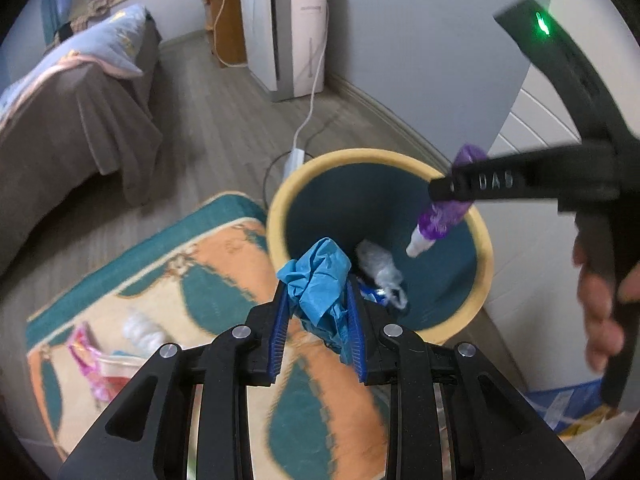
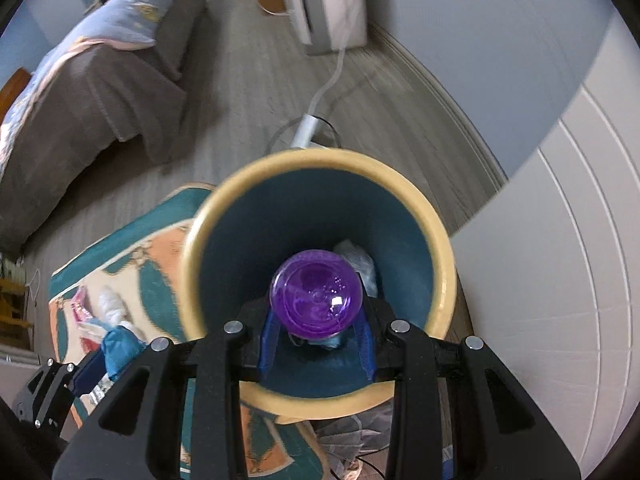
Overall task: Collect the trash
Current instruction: 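Open both tools to drop the spray bottle and blue glove into the bin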
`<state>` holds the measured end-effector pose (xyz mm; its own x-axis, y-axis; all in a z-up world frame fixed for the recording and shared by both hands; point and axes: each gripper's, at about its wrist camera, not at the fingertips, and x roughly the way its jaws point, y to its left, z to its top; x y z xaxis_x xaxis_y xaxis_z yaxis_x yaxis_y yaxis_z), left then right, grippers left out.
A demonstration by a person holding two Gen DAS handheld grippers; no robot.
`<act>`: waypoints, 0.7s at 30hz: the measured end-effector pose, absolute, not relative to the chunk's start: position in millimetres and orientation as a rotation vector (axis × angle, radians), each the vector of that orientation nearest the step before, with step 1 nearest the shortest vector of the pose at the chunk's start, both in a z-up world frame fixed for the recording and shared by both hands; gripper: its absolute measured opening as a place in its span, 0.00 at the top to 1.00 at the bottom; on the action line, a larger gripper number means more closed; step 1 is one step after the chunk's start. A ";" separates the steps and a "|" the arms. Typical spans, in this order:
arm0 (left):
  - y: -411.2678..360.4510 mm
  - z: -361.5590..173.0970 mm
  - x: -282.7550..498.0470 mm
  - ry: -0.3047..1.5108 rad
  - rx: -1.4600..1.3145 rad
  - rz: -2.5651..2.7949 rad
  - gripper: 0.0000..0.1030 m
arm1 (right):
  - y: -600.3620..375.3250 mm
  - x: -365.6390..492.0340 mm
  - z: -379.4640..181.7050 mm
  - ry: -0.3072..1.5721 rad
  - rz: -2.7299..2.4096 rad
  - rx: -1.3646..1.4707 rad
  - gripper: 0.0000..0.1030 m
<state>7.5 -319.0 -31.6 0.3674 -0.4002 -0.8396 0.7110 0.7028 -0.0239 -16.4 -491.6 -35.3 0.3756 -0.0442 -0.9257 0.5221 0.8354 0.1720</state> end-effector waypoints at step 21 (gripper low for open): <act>-338.8 -47.1 35.1 0.931 0.395 -0.623 0.21 | -495.4 -13.0 -51.5 1.173 -0.431 0.495 0.44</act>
<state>35.1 -338.8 -47.1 0.4430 -0.3232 -0.8363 0.6495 0.7586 0.0509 -13.0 -495.4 -51.5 0.3299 -0.0632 -0.9419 0.5613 0.8154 0.1419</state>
